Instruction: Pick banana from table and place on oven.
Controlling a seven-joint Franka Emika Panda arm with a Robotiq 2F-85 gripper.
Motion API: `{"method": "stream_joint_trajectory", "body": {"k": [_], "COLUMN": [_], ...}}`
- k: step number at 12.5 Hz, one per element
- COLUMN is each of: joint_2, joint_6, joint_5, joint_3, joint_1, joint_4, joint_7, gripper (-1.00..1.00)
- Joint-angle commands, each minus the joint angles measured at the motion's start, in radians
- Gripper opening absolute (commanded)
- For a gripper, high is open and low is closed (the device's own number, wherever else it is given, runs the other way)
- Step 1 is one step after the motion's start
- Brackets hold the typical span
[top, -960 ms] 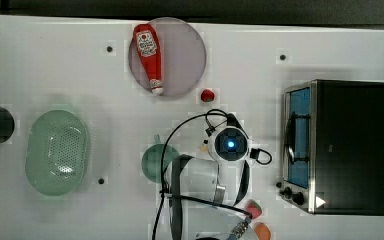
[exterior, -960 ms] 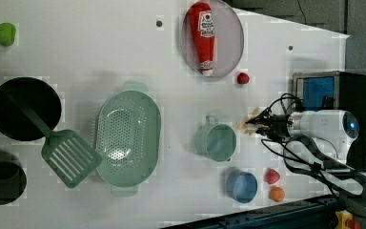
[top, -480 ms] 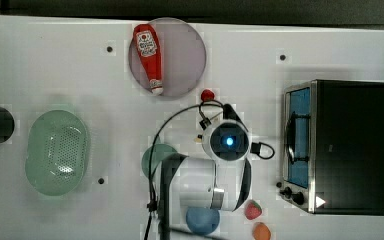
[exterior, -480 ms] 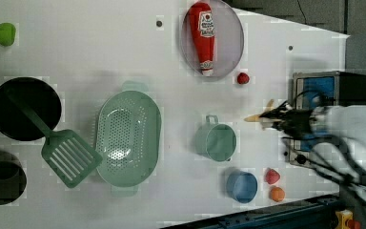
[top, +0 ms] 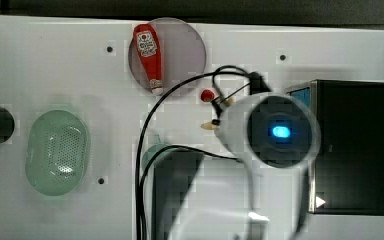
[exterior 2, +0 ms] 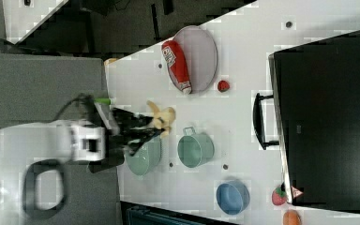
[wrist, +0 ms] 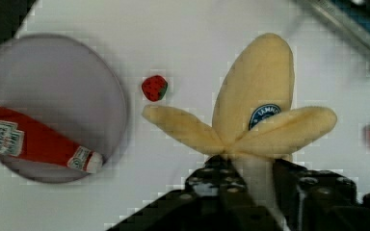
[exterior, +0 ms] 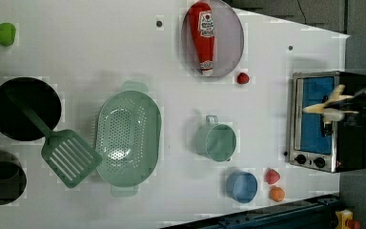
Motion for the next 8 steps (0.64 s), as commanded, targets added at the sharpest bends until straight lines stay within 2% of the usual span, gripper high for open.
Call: {"method": "stream_joint_trajectory", "body": {"k": [1,6,8], "joint_2": [0.033,0.092,0.139], "joint_6": [-0.064,-0.057,-0.003], "joint_5": [0.007,0.005,-0.001], "joint_3": [-0.069,-0.265,-0.342], "joint_1": [-0.047,-0.07,-0.072], "joint_4": [0.078,0.12,0.122], "joint_7": [-0.172,-0.381,-0.413], "gripper": [-0.49,-0.49,-0.49]}}
